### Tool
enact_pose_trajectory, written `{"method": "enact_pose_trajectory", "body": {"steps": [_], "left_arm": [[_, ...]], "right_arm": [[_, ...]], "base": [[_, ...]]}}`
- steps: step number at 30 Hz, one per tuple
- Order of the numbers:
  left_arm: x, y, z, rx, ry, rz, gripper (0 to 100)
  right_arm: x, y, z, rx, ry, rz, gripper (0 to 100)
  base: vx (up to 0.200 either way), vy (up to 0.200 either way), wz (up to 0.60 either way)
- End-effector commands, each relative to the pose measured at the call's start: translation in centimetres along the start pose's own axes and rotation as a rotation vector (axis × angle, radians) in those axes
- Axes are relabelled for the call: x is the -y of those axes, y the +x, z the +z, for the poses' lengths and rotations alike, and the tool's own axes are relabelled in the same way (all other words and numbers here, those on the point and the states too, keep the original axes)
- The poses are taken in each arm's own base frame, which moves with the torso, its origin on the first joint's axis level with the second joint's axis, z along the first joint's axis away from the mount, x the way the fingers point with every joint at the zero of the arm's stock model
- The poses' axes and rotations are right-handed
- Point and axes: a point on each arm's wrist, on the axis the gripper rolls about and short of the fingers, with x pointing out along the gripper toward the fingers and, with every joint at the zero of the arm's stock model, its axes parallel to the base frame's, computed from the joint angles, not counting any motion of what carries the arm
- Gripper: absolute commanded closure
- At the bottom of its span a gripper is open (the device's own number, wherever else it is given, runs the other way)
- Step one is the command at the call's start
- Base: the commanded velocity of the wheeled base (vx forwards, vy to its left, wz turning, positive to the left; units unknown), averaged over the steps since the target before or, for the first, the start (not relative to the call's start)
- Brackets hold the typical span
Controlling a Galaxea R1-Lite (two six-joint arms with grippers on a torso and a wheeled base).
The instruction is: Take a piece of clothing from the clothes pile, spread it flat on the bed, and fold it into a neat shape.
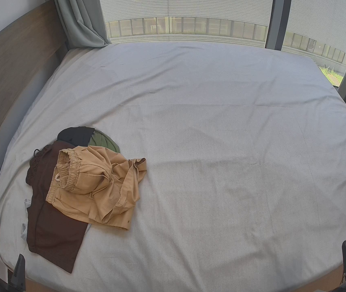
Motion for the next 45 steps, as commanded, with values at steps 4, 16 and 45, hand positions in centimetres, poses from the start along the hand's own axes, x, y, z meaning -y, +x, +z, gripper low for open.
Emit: {"method": "enact_pose_trajectory", "body": {"steps": [4, 16, 45], "left_arm": [[-0.01, 0.02, -0.52, -0.003, -0.005, 0.001, 0], [0.01, 0.02, -0.52, -0.003, 0.022, -0.004, 0], [0.02, 0.02, -0.30, 0.019, 0.024, -0.007, 0]], "right_arm": [[0.00, 0.09, -0.45, -0.012, 0.001, 0.001, 0], [0.00, 0.09, -0.42, -0.009, -0.001, 0.002, 0], [-0.01, 0.09, -0.44, -0.011, 0.002, -0.003, 0]], "base": [[0.000, 0.000, 0.00], [0.000, 0.000, 0.00], [0.000, 0.000, 0.00]]}}
